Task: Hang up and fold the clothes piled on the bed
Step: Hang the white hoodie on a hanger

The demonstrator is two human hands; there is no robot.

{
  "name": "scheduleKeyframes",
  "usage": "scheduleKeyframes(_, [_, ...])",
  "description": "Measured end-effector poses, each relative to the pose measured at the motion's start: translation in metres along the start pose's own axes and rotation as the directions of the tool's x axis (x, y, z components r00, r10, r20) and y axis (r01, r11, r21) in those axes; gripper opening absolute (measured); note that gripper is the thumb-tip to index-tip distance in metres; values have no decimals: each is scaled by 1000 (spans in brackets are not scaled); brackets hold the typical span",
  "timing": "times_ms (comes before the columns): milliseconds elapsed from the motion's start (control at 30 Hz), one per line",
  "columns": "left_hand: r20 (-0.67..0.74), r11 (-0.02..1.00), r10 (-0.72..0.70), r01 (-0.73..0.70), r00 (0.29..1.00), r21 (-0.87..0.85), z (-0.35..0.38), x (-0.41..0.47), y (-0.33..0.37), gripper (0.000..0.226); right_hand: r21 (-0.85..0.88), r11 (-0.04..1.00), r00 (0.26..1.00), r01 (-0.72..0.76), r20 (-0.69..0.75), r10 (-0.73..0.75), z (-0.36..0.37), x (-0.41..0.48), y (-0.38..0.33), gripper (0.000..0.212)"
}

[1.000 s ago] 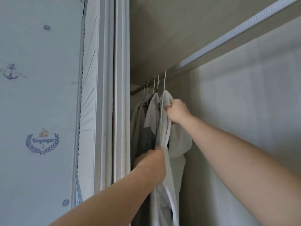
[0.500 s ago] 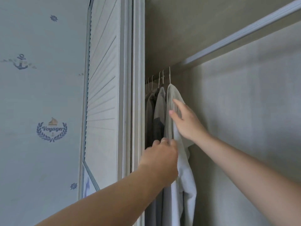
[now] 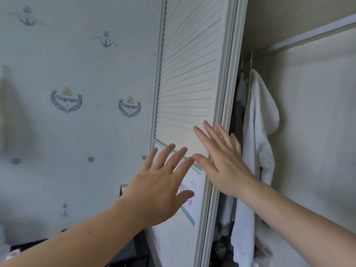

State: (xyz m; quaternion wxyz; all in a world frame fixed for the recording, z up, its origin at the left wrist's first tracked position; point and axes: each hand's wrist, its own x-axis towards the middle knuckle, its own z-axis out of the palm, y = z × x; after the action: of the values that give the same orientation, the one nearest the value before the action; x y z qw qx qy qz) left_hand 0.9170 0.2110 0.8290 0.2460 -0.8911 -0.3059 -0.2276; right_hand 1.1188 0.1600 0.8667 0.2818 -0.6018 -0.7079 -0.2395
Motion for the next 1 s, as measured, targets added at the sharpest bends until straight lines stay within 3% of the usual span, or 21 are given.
scheduleKeyframes(200, [113, 964, -254, 261, 961, -54, -10, -174, -48, 79, 75, 986, 972, 147, 172, -158, 41, -51, -147, 73])
scheduleKeyframes(300, [193, 876, -462, 479, 866, -50, -11, -277, -67, 80, 163, 958, 925, 238, 262, -274, 67, -74, -224, 72])
scheduleKeyframes(433, [267, 676, -720, 734, 640, 63, -12, -418, -71, 79, 281, 902, 842, 327, 347, -413, 112, -116, -327, 76])
scheduleKeyframes(600, [326, 378, -894, 907, 307, 185, -27, -569, -51, 84, 489, 788, 697, 374, 412, -587, 163, -174, -446, 79])
scheduleKeyframes(733, [347, 141, -937, 953, 41, 268, -39, -668, -16, 89, 632, 678, 552, 375, 435, -711, 194, -218, -532, 79])
scheduleKeyframes(833, [318, -48, -936, 951, -150, 307, -47, -726, 9, 81, 700, 602, 427, 384, 444, -788, 214, -249, -583, 79])
scheduleKeyframes(1000, [247, -279, -896, 902, -368, 329, -60, -799, 25, 76, 754, 530, 262, 388, 462, -848, 248, -278, -661, 83])
